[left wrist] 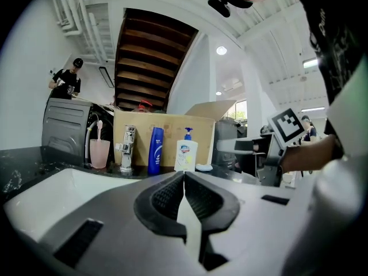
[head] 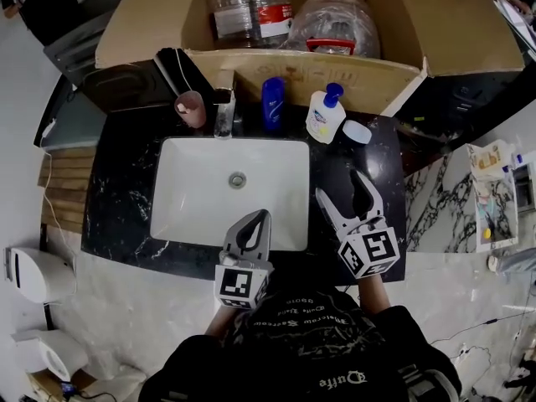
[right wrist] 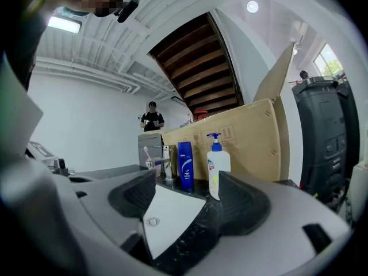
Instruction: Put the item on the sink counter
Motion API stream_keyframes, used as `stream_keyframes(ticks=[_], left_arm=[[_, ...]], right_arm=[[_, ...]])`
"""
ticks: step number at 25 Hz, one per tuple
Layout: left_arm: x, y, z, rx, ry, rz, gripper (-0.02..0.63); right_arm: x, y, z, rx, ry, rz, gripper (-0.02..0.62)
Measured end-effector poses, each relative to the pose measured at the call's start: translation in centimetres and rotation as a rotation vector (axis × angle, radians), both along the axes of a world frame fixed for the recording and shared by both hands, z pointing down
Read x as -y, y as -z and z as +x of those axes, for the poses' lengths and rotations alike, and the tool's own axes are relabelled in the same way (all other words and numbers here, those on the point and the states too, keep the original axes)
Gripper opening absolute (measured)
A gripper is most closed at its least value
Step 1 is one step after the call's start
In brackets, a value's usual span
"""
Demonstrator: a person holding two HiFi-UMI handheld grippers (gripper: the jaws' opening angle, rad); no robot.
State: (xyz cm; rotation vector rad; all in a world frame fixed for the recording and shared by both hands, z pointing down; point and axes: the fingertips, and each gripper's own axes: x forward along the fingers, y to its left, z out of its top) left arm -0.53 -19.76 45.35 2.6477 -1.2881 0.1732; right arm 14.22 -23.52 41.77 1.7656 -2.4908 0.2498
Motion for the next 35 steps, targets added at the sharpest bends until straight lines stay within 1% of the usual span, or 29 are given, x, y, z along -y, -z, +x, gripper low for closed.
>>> stream_keyframes(ticks=[7,12,15,16,17,19,23,26,29,31,35], left_arm=[[-1.2,-0.4,0.1,-0.012,-0.013,-0.002,0.008],[-1.7,-0.4,0.3,-0.016,-0.02,0.001,0.008],[-2.0,-0.5,0.4,-0.016,-0.025,-0.001,0.008],[-2.0,-0.5,0.5,-0.017,-0.027,-0.003,0.008],[-2.1,-0.6,0.5,-0.016,-0.029,-0.005,0.008],[-2.2,-0.7,0.6,-0.015,-0.028,-0.003,0.008],[-2.4,-1.1,0.8,-0.01,-0.03,-0.011,0.008],[-2.6,-1.2,1.0,-0.005,-0.037,-0.014,0.008],[-2.7,-1.0,1.3,-0.002,-0.043,-0.009,0.008],[-2.8,-1.1,1.5,0.0,-0.046,-0.008,0.008],[-3.1,-1.4,1.8,0.001,-0.046,-0.019,0.008]], right_arm=[[-4.0,-2.7,-0.6,0.035,-0.025,-0.073,0.322],[-5.9,-4.1,-1.3,-0.002,-0.009,-0.104,0.322],[-6.1,-4.3,-1.4,-0.024,-0.004,-0.103,0.322],[-6.1,-4.2,-1.4,-0.034,-0.004,-0.1,0.313],[-6.1,-4.2,-1.4,-0.045,-0.004,-0.097,0.293],[-6.2,-4.1,-1.4,-0.069,-0.004,-0.094,0.211],[-6.4,-4.2,-1.6,-0.081,-0.005,-0.097,0.136],[-6.5,-4.6,-1.5,-0.067,-0.019,-0.111,0.093],[-6.6,-5.3,-1.4,-0.042,-0.038,-0.129,0.029],[-6.6,-5.5,-1.4,-0.045,-0.045,-0.132,0.0],[-6.4,-6.0,-1.1,-0.1,-0.059,-0.143,-0.002]])
